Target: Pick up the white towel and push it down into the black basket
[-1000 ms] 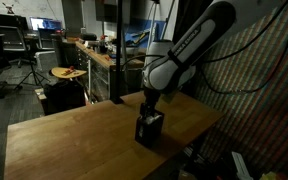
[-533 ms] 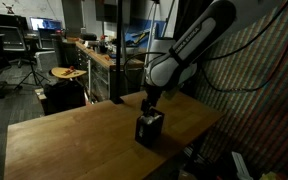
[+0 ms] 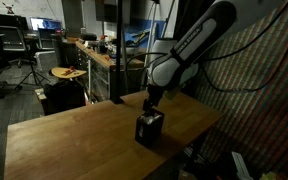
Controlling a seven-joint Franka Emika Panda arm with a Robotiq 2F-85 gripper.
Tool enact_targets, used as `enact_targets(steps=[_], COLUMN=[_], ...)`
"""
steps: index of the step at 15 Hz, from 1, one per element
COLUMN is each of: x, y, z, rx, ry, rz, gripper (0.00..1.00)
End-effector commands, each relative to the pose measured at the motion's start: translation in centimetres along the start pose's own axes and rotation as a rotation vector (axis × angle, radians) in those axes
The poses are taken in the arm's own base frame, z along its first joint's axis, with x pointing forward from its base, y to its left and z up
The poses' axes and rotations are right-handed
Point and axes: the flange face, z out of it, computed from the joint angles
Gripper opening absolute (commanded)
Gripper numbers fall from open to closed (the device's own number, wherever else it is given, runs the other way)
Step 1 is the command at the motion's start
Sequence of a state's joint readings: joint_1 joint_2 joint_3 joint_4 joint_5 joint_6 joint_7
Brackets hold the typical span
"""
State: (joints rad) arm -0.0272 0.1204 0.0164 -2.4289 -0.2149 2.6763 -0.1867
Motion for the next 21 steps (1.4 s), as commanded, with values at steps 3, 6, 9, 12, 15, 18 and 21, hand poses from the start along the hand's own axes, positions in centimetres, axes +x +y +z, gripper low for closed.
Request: enact_targets(steps=[3,6,9,12,15,18,21], x=[-1.1,-2.1,-3.4,-4.5,-5.2,-5.6,-5.8], y=[0.0,-0.5,-1.1,-1.8,-2.2,-2.6,-2.9], z=[-1.5,-1.9,-2.2,-2.5,-3.0,-3.3,-3.2], rx=[-0.028,-0.036,-0.043,-0.049,-0.057,-0.056,-0.051], ry=[0.003,0.003,0.000,-0.001,0.002,0.008,0.007], rz=[0.032,0.057,0.084,0.106,0.117,0.122,0.123], gripper=[0.69,0.40,0.18,0.06,0.06,0.08,0.07])
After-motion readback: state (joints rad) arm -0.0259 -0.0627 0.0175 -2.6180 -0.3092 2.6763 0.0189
